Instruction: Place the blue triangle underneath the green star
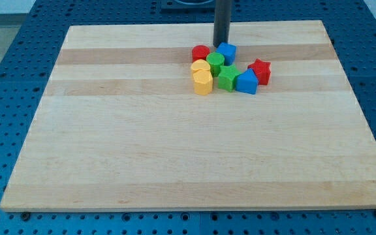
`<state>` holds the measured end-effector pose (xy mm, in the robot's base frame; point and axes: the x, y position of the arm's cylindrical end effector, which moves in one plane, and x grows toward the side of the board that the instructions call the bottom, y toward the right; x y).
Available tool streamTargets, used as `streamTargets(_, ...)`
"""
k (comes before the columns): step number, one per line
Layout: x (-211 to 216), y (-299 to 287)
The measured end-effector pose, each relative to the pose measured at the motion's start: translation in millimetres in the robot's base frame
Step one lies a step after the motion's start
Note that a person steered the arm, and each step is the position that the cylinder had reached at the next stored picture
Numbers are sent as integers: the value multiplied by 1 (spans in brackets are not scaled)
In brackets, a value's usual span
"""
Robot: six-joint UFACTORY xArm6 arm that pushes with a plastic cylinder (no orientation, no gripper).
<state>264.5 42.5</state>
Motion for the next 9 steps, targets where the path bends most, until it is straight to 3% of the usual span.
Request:
streamTargets(2, -20, -11)
streamTargets(4, -6, 79)
streamTargets(5, 44, 85)
streamTargets(7, 44, 77)
streamTargets(9, 44, 22)
